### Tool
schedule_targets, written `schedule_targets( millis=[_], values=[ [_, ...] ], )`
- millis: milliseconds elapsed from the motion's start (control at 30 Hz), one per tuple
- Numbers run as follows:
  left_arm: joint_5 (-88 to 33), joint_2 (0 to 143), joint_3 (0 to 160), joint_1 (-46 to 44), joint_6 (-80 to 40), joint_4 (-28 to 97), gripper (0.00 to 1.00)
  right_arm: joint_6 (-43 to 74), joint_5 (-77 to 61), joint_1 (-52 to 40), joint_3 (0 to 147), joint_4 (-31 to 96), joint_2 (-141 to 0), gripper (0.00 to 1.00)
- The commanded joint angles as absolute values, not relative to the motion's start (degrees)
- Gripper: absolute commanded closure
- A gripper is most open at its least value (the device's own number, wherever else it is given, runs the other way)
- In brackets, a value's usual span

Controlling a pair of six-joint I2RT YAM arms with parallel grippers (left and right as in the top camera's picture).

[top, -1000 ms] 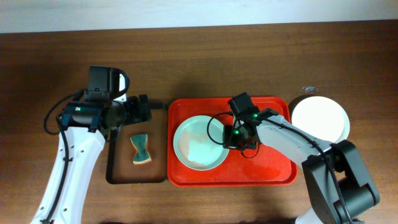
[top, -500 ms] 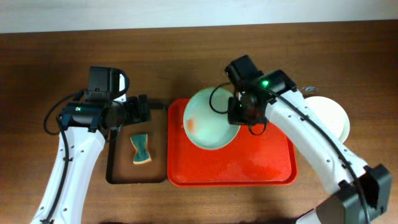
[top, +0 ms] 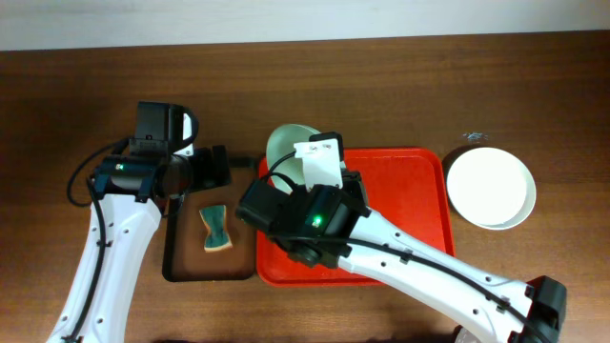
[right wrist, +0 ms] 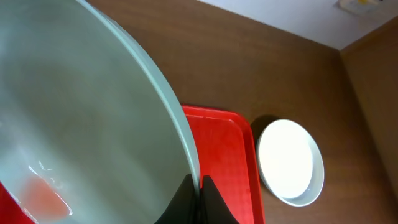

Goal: Clean dirty plates on tray and stack at the side
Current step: 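Lift the pale-green plate off the red tray with the right gripper, then place the pale-green plate on top of the plate stack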

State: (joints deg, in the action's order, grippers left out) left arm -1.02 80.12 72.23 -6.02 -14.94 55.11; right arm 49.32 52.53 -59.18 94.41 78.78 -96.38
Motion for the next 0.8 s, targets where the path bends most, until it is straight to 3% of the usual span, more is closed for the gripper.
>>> schedule_targets(
  millis=[0,200,267,367,467,500,567,600,633,667,733,767],
  values=[
    [-0.62,80.07,72.6,-5.89,-14.46,55.16,0.01,50.46,54.52,-59.61,95.42,76.75,-96.01,0.96],
    [-0.6,80.07,72.6,-5.89,-14.46,55.16,0.01,49.28,61.32,-59.61,95.42,74.87,-96.09,0.96],
    [-0.62,80.07,72.6,-5.89,-14.46,55.18,0.01,39.62,67.96,-59.64,95.44,69.65,-96.09,0.96],
    [-0.6,80.07,72.6,-5.89,-14.46,55.16,0.01,36.16,58.17,-60.38,95.42,65.06,-96.14,0.96],
    [-0.6,80.07,72.6,-5.89,-14.46,55.16,0.01,33.17,62.02,-60.27,95.42,63.79,-96.25,0.96],
    [-0.6,80.07,72.6,-5.89,-14.46,55.16,0.01,25.87,62.33,-60.38,95.42,63.07,-96.27,0.96],
    [-0.6,80.07,72.6,-5.89,-14.46,55.16,0.01,27.44,63.42,-59.99,95.42,61.65,-96.27,0.96],
    [-0.6,80.07,72.6,-5.89,-14.46,55.18,0.01,21.82,56.84,-60.03,95.42,59.02,-96.4,0.96],
    [-0.62,80.07,72.6,-5.89,-14.46,55.16,0.01,16.03,61.21,-59.86,95.35,60.82,-96.49,0.96],
    [-0.6,80.07,72.6,-5.89,-14.46,55.16,0.01,21.34,67.0,-59.13,95.22,60.84,-96.49,0.96],
    [-0.62,80.07,72.6,-5.89,-14.46,55.16,0.01,16.16,56.14,-59.22,95.15,57.93,-96.82,0.96],
    [-0.6,80.07,72.6,-5.89,-14.46,55.16,0.01,18.7,64.34,-58.67,94.91,60.84,-96.97,0.96]
  ],
)
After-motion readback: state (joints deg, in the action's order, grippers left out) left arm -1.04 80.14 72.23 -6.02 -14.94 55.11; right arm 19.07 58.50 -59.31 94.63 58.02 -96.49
